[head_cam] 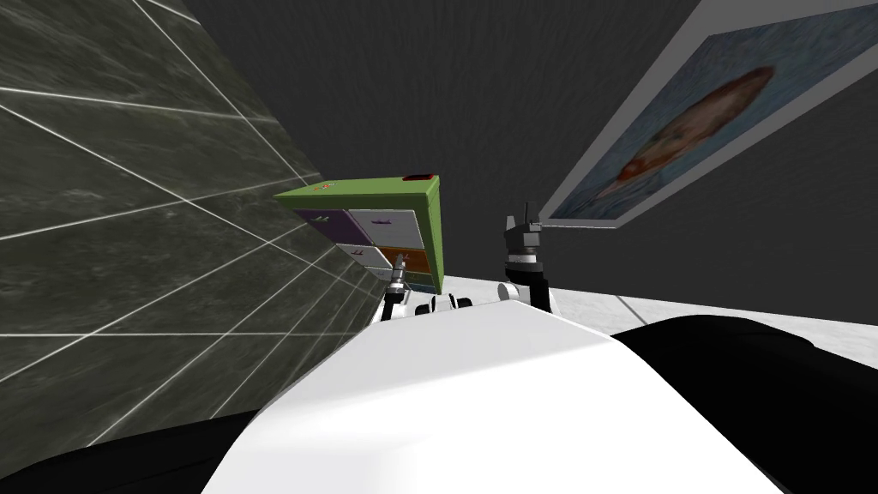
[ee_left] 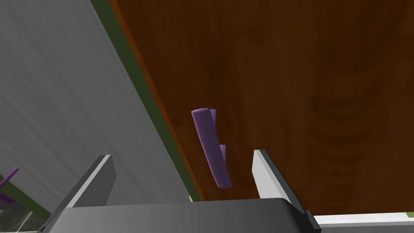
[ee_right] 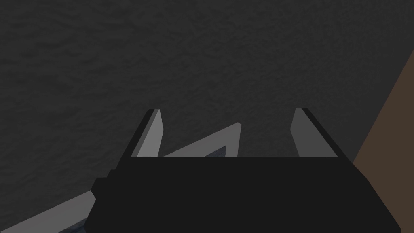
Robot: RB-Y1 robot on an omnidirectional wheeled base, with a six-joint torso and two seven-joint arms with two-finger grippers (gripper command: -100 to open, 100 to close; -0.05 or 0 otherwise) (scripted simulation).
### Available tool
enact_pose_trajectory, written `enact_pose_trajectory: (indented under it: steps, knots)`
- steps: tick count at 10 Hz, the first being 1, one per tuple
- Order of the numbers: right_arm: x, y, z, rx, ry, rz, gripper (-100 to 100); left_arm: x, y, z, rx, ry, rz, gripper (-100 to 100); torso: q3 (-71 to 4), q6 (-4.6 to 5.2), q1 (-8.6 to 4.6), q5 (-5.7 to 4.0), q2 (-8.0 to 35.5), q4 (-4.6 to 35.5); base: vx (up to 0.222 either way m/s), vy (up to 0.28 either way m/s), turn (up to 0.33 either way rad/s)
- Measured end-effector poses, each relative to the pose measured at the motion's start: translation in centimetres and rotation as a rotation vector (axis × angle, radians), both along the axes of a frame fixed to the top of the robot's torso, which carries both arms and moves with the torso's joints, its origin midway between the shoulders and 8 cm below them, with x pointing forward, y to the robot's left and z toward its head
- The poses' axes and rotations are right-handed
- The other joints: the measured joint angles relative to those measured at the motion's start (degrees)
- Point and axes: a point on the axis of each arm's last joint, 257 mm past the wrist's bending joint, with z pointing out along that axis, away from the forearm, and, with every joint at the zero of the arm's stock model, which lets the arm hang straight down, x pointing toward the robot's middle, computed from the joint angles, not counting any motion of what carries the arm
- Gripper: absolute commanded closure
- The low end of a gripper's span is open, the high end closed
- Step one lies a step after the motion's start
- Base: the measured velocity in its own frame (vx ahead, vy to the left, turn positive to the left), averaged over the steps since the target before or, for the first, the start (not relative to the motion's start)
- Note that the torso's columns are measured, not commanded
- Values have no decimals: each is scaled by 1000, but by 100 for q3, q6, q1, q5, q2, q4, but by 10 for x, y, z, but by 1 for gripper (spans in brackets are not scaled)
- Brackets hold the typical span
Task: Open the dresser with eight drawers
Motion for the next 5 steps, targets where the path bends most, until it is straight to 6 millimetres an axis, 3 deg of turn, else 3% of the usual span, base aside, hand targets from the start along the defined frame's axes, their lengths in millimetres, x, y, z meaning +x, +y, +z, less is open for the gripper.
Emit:
enact_pose_trajectory:
  steps: [5]
  knots:
    - [0,0,0,0,0,0,0,1,-10,-27,11,48,-15,-100,0,0,0,0,1,0,11,-2,-25]
